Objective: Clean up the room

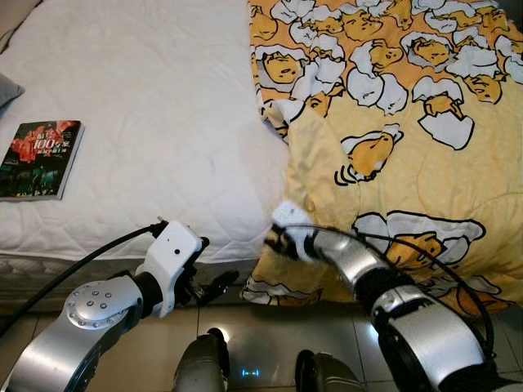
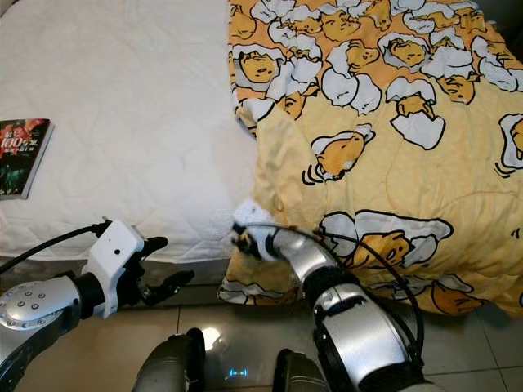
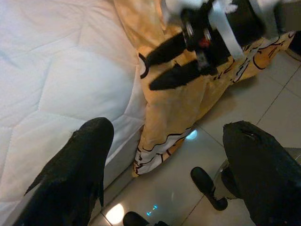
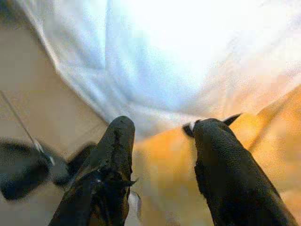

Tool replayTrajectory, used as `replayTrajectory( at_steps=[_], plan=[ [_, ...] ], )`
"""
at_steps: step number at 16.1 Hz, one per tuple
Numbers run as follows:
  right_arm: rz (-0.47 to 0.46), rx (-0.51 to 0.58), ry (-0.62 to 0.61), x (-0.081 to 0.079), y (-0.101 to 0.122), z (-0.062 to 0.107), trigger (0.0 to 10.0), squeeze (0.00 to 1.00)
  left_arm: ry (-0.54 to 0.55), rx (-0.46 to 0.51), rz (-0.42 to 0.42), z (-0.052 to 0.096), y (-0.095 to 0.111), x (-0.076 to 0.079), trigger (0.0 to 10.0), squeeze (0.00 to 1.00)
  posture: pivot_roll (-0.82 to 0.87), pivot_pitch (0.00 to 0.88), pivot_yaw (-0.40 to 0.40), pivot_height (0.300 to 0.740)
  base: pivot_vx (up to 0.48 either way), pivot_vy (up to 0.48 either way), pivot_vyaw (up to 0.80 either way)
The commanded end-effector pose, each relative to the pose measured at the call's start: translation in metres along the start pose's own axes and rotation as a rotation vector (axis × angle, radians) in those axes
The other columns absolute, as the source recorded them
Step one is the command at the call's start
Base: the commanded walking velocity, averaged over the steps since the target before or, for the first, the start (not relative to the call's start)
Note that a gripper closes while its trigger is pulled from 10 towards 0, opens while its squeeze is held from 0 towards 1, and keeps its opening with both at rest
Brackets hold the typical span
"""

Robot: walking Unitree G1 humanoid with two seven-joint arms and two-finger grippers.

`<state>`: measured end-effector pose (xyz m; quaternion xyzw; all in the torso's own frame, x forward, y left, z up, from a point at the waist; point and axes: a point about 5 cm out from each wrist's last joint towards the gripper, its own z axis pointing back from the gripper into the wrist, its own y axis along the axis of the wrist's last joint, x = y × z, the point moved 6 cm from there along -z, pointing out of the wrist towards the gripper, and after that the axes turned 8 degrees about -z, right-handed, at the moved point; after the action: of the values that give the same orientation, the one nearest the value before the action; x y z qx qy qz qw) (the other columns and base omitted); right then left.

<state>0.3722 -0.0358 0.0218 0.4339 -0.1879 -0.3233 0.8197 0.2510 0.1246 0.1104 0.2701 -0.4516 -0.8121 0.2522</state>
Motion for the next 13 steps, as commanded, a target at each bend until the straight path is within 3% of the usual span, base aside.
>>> replayTrajectory(
  at_steps=[1, 5, 10, 13],
  plan=[
    [-0.052, 0.029, 0.005, -0.002, 0.006, -0.001, 10.0, 1.0, -0.003, 0.0, -0.005, 0.002, 0.0, 0.002, 10.0, 0.0, 0.19, 0.173, -0.012, 0.74, 0.0, 0.0, 0.0],
    [-0.009, 0.112, -0.236, 0.023, 0.028, 0.0, 10.0, 1.0, -0.001, 0.007, -0.004, 0.001, 0.001, 0.002, 10.0, 0.0, 0.18, 0.175, -0.011, 0.74, 0.0, 0.0, 0.0],
    [-0.045, 0.264, -0.411, 0.034, 0.06, 0.005, 10.0, 1.0, 0.018, 0.018, -0.002, 0.003, 0.002, 0.002, 10.0, 0.0, 0.19, 0.17, -0.018, 0.74, 0.0, 0.0, 0.0],
    [0.025, 0.285, -0.51, 0.041, 0.068, 0.009, 10.0, 1.0, 0.023, 0.018, -0.001, 0.003, 0.001, 0.003, 10.0, 0.0, 0.19, 0.166, -0.019, 0.74, 0.0, 0.0, 0.0]
  ],
)
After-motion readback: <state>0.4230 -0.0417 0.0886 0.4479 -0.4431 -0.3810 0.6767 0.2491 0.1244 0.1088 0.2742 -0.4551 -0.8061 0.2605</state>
